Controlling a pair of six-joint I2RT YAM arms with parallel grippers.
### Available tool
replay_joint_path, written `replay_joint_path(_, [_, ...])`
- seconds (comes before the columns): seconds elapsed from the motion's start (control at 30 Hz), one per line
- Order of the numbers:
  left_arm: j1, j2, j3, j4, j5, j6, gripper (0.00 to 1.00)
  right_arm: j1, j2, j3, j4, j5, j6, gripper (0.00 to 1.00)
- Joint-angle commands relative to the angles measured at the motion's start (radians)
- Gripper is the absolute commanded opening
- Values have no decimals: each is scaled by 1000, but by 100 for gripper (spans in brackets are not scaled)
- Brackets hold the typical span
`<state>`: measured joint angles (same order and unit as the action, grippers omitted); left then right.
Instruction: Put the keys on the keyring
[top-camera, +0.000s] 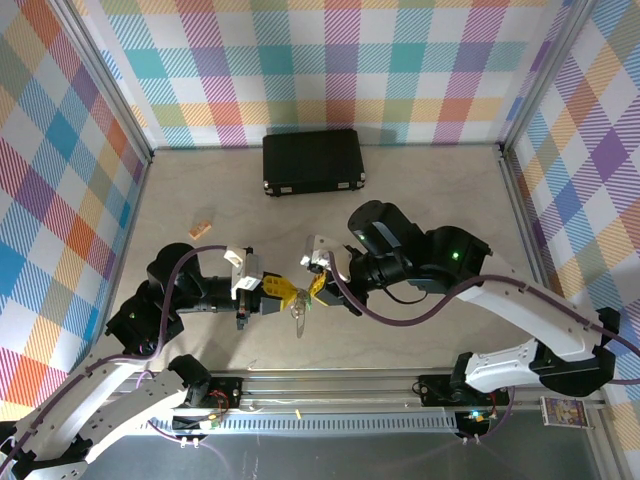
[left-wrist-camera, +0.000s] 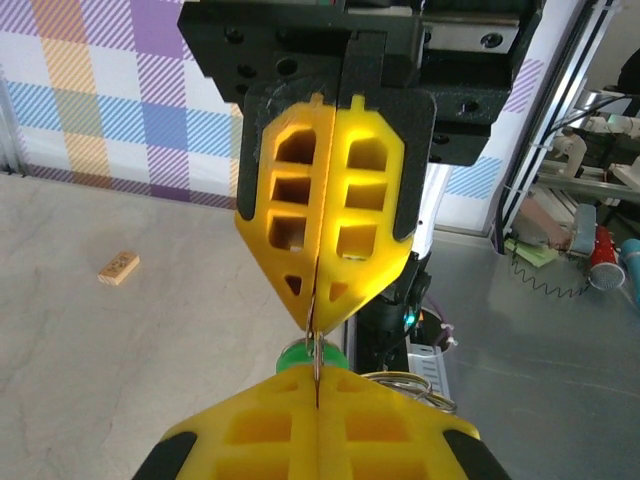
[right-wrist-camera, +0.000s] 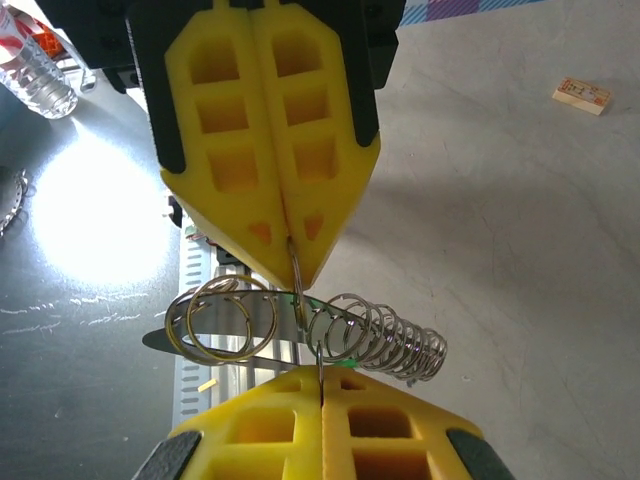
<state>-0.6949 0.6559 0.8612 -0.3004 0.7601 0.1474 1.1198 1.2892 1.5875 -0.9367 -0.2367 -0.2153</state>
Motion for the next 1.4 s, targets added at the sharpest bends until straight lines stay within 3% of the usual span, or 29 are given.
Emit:
replay_joint_path(0.0, [11,-19,9,55,-2,10,0,6,11,33,-4,-3,28,0])
replay_joint_path(1.37, [12,-9,-2,-7,-23,52,0,17,-5,32,43,91,28,0])
